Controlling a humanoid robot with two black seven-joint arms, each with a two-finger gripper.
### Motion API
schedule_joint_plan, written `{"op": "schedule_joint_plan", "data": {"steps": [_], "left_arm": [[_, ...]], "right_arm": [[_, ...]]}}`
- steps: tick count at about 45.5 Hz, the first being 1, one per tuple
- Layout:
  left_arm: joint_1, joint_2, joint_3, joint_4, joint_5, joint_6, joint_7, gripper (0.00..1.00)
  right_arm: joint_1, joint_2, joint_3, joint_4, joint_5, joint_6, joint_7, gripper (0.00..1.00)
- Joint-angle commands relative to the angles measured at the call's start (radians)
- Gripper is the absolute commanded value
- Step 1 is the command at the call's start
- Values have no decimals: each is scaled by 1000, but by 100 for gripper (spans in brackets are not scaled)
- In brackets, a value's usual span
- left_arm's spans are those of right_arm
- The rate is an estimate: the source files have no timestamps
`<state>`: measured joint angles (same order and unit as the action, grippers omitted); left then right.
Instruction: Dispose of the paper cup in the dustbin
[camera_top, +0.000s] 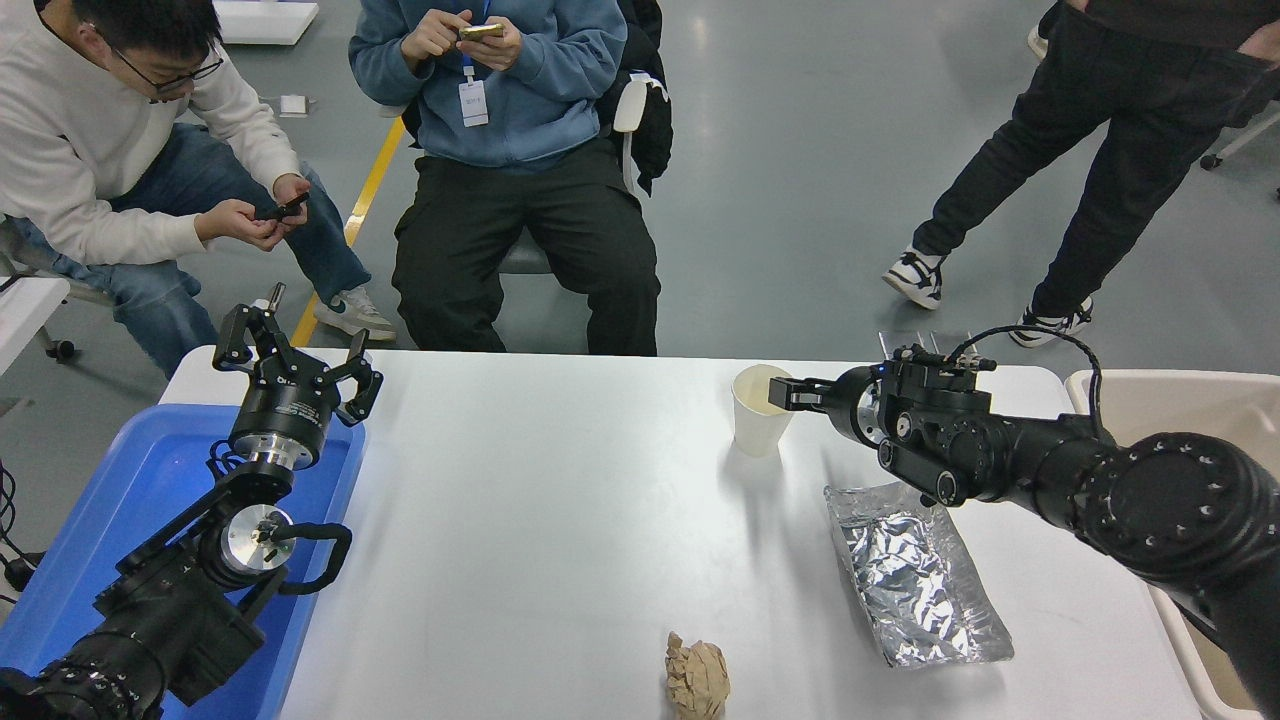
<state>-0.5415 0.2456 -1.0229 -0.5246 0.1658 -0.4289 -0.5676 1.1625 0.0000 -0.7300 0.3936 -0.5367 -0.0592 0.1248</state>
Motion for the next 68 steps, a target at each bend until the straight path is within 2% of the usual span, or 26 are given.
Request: {"op": "schedule_joint_plan", "data": {"steps": [1,9,15,19,24,49,52,60,68], "left_arm": [[0,1,0,0,0,-1,0,100],[0,0,0,0,0,1,0,100],[0,0,0,0,0,1,0,100],[0,0,0,0,0,1,0,100],[0,0,0,0,0,-1,0,100],[0,0,0,0,0,-1,0,100],[0,0,0,0,0,-1,0,100],[0,1,0,0,0,1,0,100],[0,1,0,0,0,1,0,100]], "right_arm": [[-1,0,-6,1,-8,7,33,59],[-12,0,-9,4,-13,21,47,58],[-12,0,-19,1,-16,41,49,31],[-10,0,-28,1,-16,41,49,28],[-12,0,-26,1,-2,42,47,0],[19,0,11,14,27,93,88,0],[35,0,11,14,27,107,120,0],[94,0,26,31,29,160,134,0],[213,0,41,171,27,196,136,0]]}}
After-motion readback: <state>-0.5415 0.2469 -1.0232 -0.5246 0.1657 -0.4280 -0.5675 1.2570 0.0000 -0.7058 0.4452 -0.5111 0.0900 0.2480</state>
